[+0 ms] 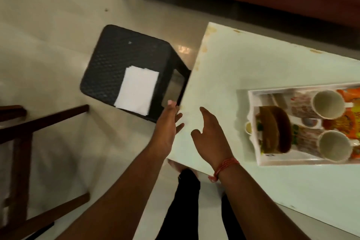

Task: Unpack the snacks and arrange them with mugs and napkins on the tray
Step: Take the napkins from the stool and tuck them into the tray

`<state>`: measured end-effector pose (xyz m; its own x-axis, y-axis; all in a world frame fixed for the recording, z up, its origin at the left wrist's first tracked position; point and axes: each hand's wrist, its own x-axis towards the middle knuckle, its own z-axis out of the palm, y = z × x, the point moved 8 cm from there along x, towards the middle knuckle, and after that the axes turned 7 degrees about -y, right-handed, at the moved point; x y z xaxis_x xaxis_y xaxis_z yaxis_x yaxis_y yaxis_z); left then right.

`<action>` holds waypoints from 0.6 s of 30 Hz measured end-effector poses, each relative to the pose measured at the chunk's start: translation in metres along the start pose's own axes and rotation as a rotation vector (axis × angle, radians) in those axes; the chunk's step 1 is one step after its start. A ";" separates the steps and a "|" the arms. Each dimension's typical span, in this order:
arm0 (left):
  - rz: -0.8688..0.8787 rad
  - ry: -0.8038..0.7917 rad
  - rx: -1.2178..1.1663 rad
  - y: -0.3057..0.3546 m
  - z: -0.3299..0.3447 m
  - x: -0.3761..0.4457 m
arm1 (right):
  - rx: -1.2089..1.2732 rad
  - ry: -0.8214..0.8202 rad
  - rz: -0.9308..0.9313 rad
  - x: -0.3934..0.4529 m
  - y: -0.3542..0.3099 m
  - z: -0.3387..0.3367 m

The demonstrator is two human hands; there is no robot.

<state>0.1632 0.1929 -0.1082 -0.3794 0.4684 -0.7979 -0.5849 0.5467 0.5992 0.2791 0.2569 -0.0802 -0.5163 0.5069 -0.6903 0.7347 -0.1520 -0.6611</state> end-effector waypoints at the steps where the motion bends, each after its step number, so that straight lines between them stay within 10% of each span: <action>1: 0.008 0.013 -0.002 0.008 -0.019 0.004 | 0.007 -0.015 0.003 0.007 -0.011 0.011; 11: 0.344 0.329 0.767 0.089 -0.177 0.047 | 0.165 -0.011 0.137 0.090 -0.080 0.100; 18: 0.230 0.195 1.037 0.065 -0.183 0.078 | 0.225 0.067 0.224 0.115 -0.071 0.123</action>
<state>-0.0356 0.1381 -0.1437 -0.5641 0.5664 -0.6009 0.3723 0.8240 0.4271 0.1138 0.2214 -0.1485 -0.3168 0.4930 -0.8103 0.7074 -0.4462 -0.5481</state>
